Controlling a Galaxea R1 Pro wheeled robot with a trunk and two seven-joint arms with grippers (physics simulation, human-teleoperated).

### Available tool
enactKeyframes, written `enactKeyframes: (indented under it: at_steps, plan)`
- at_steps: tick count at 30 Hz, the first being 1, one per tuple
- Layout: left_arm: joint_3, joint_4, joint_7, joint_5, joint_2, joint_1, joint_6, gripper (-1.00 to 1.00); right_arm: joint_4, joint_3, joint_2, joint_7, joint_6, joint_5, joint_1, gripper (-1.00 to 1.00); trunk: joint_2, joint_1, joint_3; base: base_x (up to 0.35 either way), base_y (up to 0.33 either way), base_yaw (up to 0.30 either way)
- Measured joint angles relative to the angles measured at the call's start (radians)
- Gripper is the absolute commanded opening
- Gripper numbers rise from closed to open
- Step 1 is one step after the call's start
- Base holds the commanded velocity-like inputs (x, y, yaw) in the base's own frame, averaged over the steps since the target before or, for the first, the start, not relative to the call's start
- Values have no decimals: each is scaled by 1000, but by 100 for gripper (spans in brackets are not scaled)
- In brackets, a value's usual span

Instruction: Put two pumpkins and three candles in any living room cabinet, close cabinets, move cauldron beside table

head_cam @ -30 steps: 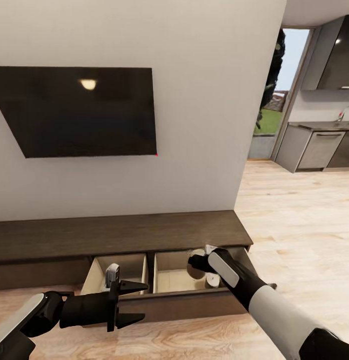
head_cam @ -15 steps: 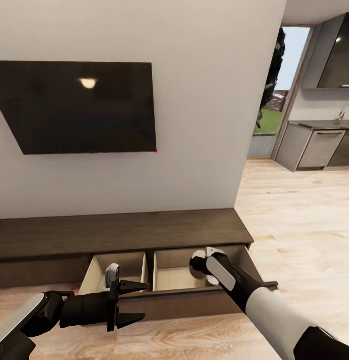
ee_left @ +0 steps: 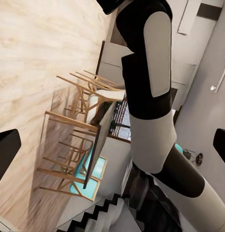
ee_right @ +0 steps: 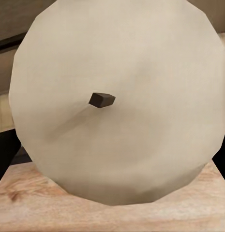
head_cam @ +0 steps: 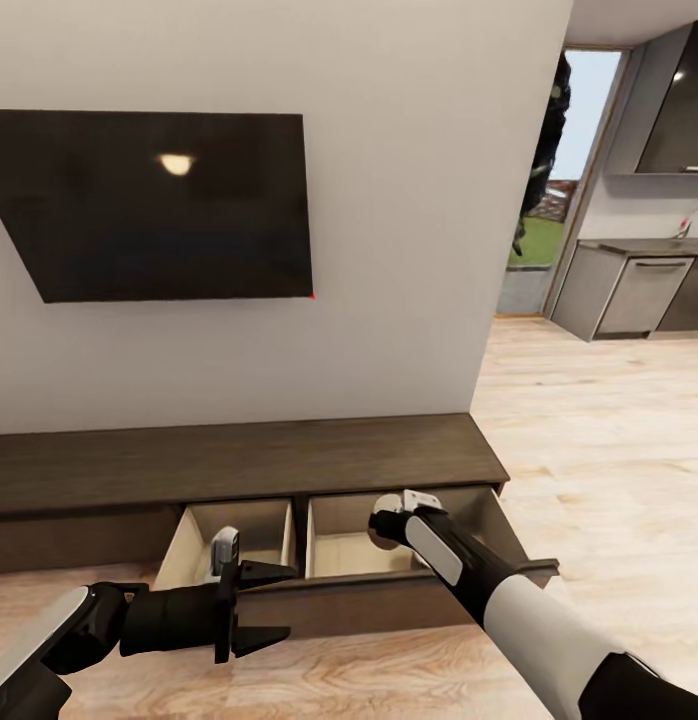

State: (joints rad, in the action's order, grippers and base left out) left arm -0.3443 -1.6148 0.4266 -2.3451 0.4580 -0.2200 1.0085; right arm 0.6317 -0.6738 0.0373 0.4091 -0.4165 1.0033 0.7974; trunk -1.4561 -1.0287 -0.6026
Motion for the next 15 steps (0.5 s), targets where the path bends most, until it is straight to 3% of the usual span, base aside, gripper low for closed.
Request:
enactKeyframes:
  at_steps: [8, 15]
  plan:
    - [0, 0, 0, 0, 1, 0, 0, 100, 3, 0, 5, -20, -2, -2, 1, -100, -56, -31, -25, 0, 0, 0]
    - [0, 0, 0, 0, 2, 0, 0, 100, 3, -4, 5, -22, -3, -2, 1, -100, -56, -30, -25, 115, 17, 0]
